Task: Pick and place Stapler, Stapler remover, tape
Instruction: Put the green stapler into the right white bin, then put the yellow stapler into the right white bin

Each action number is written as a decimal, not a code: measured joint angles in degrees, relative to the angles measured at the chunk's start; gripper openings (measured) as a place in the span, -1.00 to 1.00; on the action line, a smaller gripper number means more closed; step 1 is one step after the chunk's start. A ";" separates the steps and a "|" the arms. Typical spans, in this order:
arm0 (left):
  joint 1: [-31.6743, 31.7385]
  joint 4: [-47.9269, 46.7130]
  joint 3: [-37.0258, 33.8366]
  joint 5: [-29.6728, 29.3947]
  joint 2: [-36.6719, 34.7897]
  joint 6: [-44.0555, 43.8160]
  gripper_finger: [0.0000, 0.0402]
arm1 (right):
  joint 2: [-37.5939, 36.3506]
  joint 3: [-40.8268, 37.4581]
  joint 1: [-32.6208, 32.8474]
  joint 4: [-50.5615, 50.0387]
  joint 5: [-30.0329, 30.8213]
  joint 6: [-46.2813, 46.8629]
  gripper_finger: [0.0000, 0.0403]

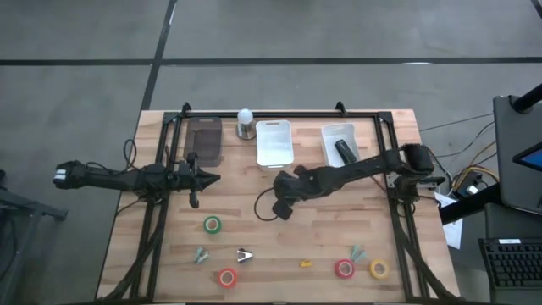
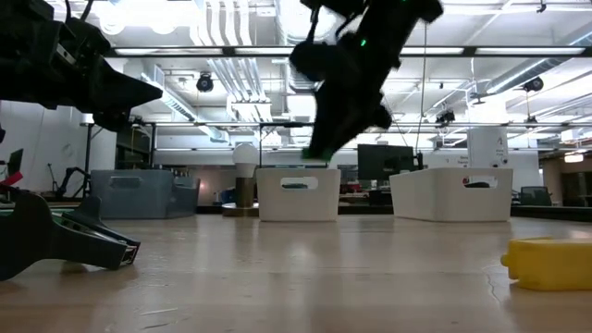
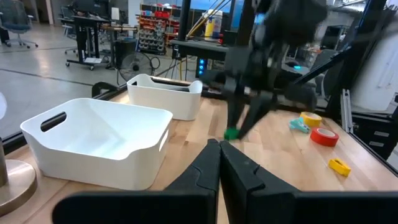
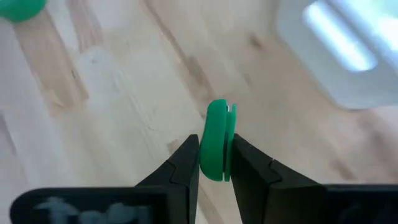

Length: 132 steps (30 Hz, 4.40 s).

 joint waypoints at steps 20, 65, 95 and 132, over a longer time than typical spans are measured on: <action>-0.01 -0.59 0.00 0.00 0.33 0.00 -0.94 | -25.12 -10.85 -4.58 -18.34 19.01 9.18 -0.64; -0.01 -0.81 0.00 -0.02 0.37 0.01 -0.94 | -18.56 -29.12 -36.48 0.65 3.48 -3.38 -0.54; 0.00 -1.03 0.00 0.00 0.37 0.02 -0.94 | -27.74 -24.05 -28.96 -2.85 0.49 -8.24 -0.09; 0.00 -1.36 -0.02 -0.01 0.37 0.01 -0.94 | -18.98 -22.45 14.05 15.94 -12.98 -17.55 -0.19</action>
